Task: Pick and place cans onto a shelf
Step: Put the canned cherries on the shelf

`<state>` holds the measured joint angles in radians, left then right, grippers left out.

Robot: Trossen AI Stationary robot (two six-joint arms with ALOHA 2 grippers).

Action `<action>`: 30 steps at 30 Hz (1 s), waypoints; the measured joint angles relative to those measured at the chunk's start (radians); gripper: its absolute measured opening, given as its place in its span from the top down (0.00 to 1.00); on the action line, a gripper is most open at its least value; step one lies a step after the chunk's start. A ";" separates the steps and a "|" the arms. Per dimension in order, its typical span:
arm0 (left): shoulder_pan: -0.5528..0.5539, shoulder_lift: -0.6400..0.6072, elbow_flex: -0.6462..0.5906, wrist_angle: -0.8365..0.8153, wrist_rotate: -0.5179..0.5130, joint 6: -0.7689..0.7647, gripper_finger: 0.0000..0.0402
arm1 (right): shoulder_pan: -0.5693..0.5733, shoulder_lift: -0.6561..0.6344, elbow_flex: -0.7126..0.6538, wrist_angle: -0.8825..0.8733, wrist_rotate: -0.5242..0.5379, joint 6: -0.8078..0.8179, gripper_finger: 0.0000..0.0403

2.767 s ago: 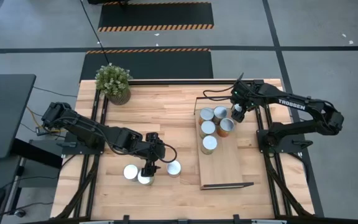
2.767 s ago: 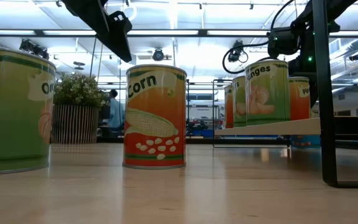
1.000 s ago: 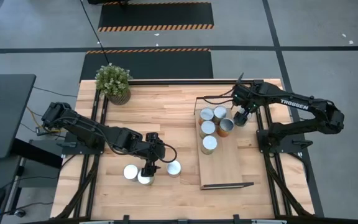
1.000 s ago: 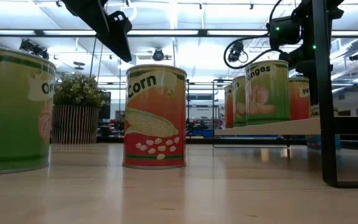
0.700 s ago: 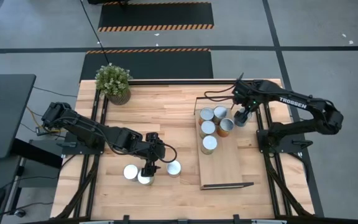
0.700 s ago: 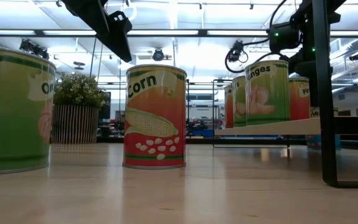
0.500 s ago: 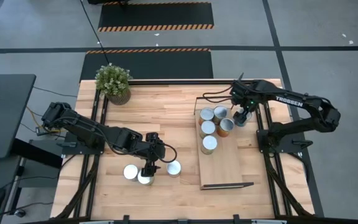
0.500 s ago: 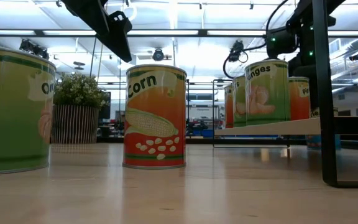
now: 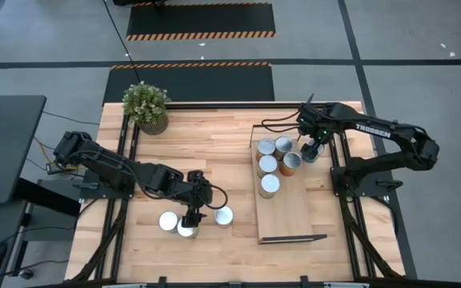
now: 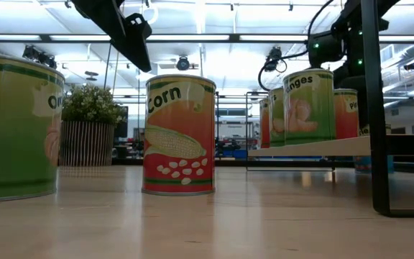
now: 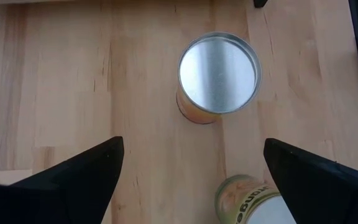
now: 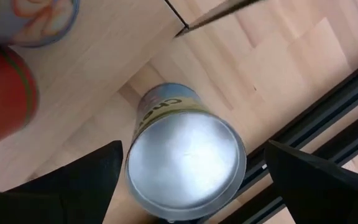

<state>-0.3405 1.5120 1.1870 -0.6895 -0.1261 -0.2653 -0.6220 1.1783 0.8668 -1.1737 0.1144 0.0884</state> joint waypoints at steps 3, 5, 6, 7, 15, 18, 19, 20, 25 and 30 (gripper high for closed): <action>0.000 0.000 0.000 -0.006 0.000 -0.002 0.02 | 0.020 -0.060 0.002 0.013 0.018 0.034 0.01; 0.000 0.000 0.000 -0.006 0.000 -0.004 0.02 | 0.025 -0.092 0.001 0.008 0.018 0.065 0.01; 0.000 0.000 0.000 -0.005 0.000 -0.004 0.02 | 0.026 -0.105 -0.001 0.010 0.019 0.085 0.01; 0.000 0.000 0.000 -0.006 0.000 -0.004 0.02 | 0.025 -0.118 -0.008 0.012 0.019 0.104 0.01; 0.000 0.000 0.000 -0.005 0.000 -0.012 0.02 | -0.012 -0.130 -0.096 0.035 -0.036 0.167 0.01; 0.000 0.000 0.000 -0.005 0.000 -0.012 0.02 | -0.019 -0.131 -0.087 0.046 -0.036 0.174 0.01; 0.000 0.000 0.000 -0.005 0.000 -0.012 0.02 | -0.022 -0.131 -0.087 0.043 -0.033 0.174 0.01; 0.000 0.000 0.000 -0.005 0.000 -0.012 0.02 | -0.025 -0.131 -0.087 0.044 -0.033 0.173 0.01; 0.000 0.000 0.000 -0.005 0.000 -0.012 0.02 | -0.034 -0.112 -0.090 0.045 -0.032 0.183 0.01; 0.000 0.000 0.000 -0.004 0.000 -0.012 0.02 | -0.034 -0.053 -0.102 0.053 -0.036 0.190 0.01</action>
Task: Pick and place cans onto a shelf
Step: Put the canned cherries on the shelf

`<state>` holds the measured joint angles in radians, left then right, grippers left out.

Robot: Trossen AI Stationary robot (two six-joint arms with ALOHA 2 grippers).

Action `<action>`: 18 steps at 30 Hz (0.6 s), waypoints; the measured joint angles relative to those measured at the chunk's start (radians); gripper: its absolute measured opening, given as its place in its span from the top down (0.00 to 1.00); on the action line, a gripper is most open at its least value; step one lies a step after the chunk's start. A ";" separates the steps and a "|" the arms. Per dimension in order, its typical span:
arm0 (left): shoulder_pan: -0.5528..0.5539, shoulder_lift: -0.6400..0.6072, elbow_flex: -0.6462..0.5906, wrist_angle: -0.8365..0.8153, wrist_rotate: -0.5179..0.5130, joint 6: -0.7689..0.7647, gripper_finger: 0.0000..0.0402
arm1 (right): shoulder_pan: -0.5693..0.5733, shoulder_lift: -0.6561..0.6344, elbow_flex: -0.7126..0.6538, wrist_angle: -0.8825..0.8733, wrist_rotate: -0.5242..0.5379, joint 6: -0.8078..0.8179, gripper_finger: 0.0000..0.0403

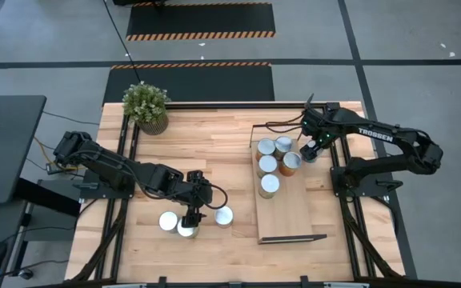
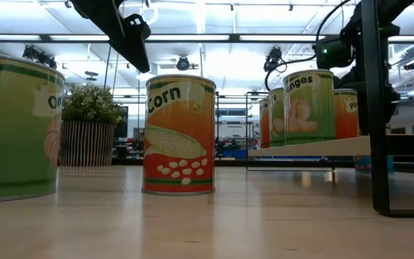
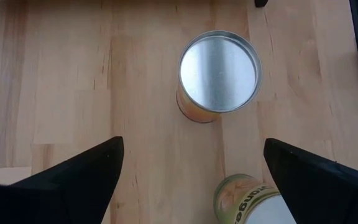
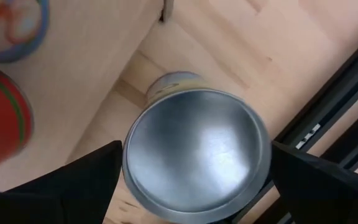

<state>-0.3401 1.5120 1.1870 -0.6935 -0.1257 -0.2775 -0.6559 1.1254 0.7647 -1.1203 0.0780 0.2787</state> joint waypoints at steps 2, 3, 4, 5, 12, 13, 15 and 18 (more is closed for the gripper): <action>0.000 0.000 0.000 0.000 0.000 0.000 0.02 | 0.000 0.024 0.000 -0.001 0.000 0.004 0.02; 0.000 0.000 0.000 0.000 0.000 0.000 0.02 | 0.000 0.035 0.000 0.001 0.001 0.006 0.02; 0.000 0.000 0.000 0.000 0.000 0.000 0.02 | 0.000 0.044 0.000 0.001 0.004 0.006 0.03; 0.000 0.000 0.000 0.000 0.000 0.000 0.02 | 0.000 0.052 0.000 0.001 0.005 0.005 0.05; 0.000 0.000 0.000 0.000 0.000 0.000 0.02 | 0.000 0.076 0.002 0.002 0.004 -0.010 0.20; 0.000 0.000 0.000 -0.001 0.000 0.000 0.02 | 0.000 0.074 0.002 0.001 0.004 -0.012 0.21; 0.000 0.000 0.000 0.000 0.000 0.000 0.02 | 0.002 0.065 0.007 -0.009 0.008 -0.019 0.21; 0.000 0.000 0.000 -0.001 0.000 0.000 0.02 | 0.015 0.034 0.033 -0.025 0.019 -0.019 0.20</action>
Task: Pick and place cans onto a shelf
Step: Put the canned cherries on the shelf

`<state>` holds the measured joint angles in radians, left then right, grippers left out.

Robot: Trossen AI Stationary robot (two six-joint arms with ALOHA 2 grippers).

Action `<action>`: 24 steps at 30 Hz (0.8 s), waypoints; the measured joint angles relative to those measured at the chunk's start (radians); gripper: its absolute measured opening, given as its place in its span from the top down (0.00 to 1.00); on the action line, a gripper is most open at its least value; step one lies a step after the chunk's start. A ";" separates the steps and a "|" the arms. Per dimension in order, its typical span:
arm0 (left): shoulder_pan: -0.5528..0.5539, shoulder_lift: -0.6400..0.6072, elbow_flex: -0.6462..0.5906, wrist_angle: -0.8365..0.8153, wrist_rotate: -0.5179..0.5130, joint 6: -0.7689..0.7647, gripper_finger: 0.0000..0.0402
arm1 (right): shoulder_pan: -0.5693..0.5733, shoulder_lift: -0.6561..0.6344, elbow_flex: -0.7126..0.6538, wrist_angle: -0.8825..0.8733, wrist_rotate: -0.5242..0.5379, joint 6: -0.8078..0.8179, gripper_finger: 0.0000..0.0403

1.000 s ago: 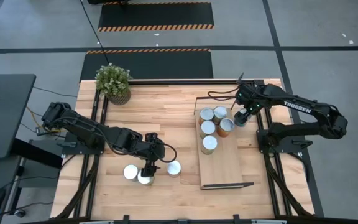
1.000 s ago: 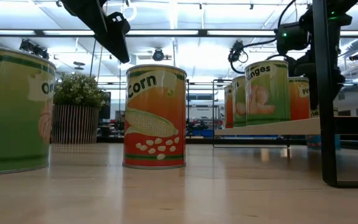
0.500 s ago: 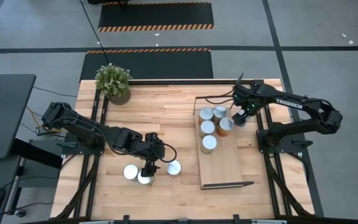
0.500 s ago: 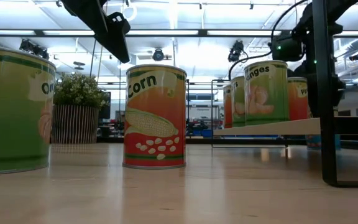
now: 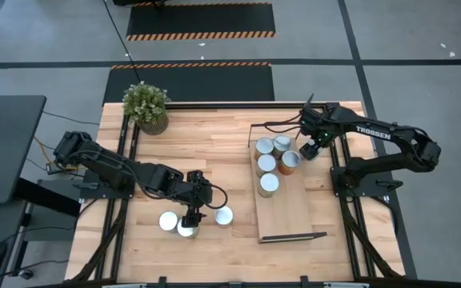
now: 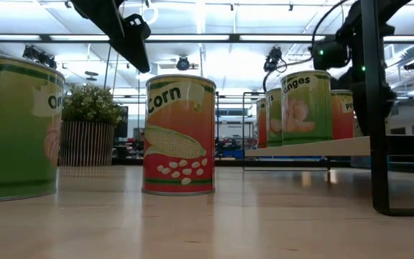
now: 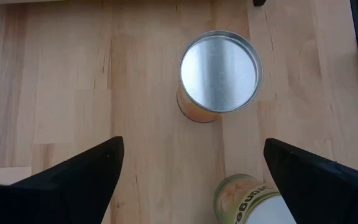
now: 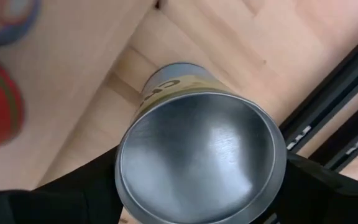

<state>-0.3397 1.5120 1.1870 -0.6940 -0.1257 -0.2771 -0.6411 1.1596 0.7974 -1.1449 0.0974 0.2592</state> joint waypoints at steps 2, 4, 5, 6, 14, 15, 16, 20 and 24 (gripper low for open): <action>0.000 0.000 0.000 0.000 0.000 0.000 0.02 | 0.016 -0.022 0.015 -0.019 0.005 0.009 0.19; 0.000 0.000 0.000 0.000 0.000 0.000 0.02 | 0.034 -0.044 0.029 -0.043 0.006 0.029 0.19; 0.000 0.000 0.000 0.000 0.000 0.000 0.02 | 0.046 -0.052 0.036 -0.063 0.006 0.039 0.19; 0.000 0.000 0.000 0.000 0.000 0.000 0.02 | 0.060 -0.059 0.042 -0.091 0.006 0.053 0.19; 0.000 0.000 0.000 0.000 0.000 0.000 0.02 | 0.250 -0.116 0.124 -0.226 0.006 0.237 0.19; 0.000 0.000 0.000 0.000 0.000 0.000 0.02 | 0.285 -0.116 0.131 -0.243 0.004 0.265 0.19; 0.000 0.000 0.000 0.000 0.000 0.000 0.02 | 0.323 -0.116 0.134 -0.255 0.000 0.297 0.19; 0.000 0.000 0.000 0.000 0.000 0.000 0.02 | 0.476 -0.112 0.138 -0.268 -0.027 0.415 0.19; 0.001 0.000 0.000 0.000 0.000 0.000 0.02 | 0.625 -0.107 0.138 -0.270 -0.085 0.508 0.19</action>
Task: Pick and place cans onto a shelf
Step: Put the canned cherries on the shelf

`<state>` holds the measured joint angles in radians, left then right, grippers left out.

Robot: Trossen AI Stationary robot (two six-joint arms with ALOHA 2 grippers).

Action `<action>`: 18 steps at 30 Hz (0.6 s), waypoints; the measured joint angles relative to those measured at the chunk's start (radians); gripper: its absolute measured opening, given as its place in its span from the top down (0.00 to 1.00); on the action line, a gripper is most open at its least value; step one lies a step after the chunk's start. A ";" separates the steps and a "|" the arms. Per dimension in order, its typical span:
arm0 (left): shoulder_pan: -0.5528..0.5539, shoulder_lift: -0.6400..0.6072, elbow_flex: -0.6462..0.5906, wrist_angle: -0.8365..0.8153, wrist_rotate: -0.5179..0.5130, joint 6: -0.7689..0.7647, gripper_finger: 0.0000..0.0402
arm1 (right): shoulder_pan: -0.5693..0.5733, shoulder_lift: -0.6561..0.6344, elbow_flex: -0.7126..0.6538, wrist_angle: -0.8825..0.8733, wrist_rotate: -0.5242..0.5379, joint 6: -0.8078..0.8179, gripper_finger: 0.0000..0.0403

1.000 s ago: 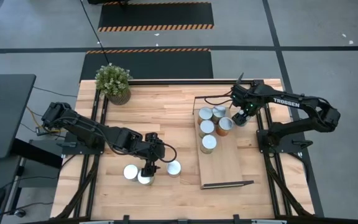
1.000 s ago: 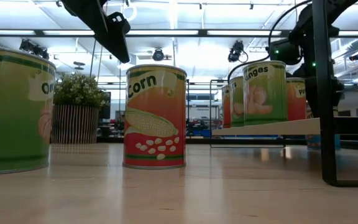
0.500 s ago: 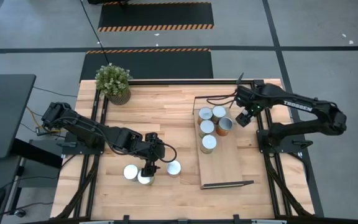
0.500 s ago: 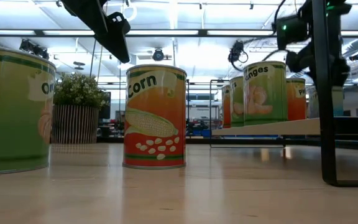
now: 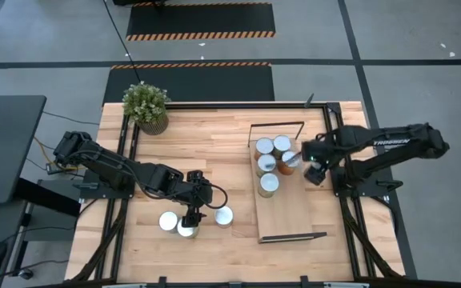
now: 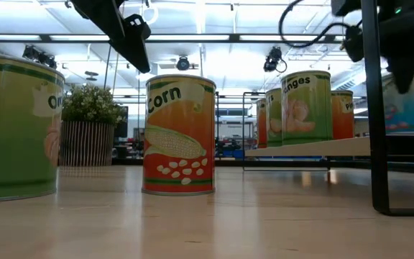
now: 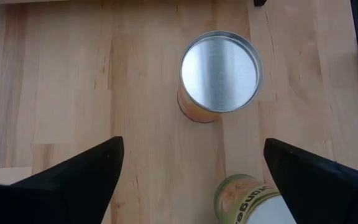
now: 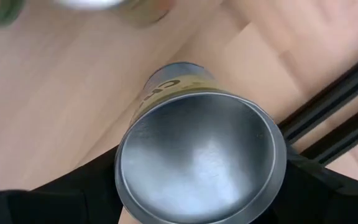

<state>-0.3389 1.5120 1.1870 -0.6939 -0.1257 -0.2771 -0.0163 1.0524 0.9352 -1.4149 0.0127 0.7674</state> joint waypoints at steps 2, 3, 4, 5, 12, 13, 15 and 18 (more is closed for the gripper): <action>0.000 0.000 0.000 0.000 0.000 0.000 0.02 | 0.070 0.010 0.000 0.002 -0.014 0.050 0.19; 0.000 0.000 0.000 0.000 0.000 0.000 0.02 | 0.106 0.017 0.000 0.007 -0.016 0.075 0.19; 0.000 0.000 0.000 0.000 0.000 0.000 0.02 | 0.139 0.026 0.000 0.013 -0.023 0.101 0.19; 0.000 0.000 0.000 0.001 0.000 0.000 0.02 | 0.169 0.037 0.000 0.020 -0.033 0.124 0.19; 0.012 0.000 0.000 0.001 0.000 0.000 0.02 | 0.351 0.168 0.130 0.034 0.040 0.226 0.19; 0.015 0.000 0.000 0.001 0.000 0.000 0.02 | 0.366 0.192 0.159 0.030 0.057 0.227 0.19; 0.018 0.000 0.000 0.001 0.000 0.000 0.02 | 0.388 0.239 0.202 0.023 0.082 0.224 0.19; 0.018 0.000 0.000 0.001 0.000 0.000 0.02 | 0.397 0.316 0.254 0.026 0.097 0.198 0.19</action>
<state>-0.3214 1.5116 1.1870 -0.6933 -0.1260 -0.2771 0.3811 1.3681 1.1896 -1.3886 0.1097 0.9650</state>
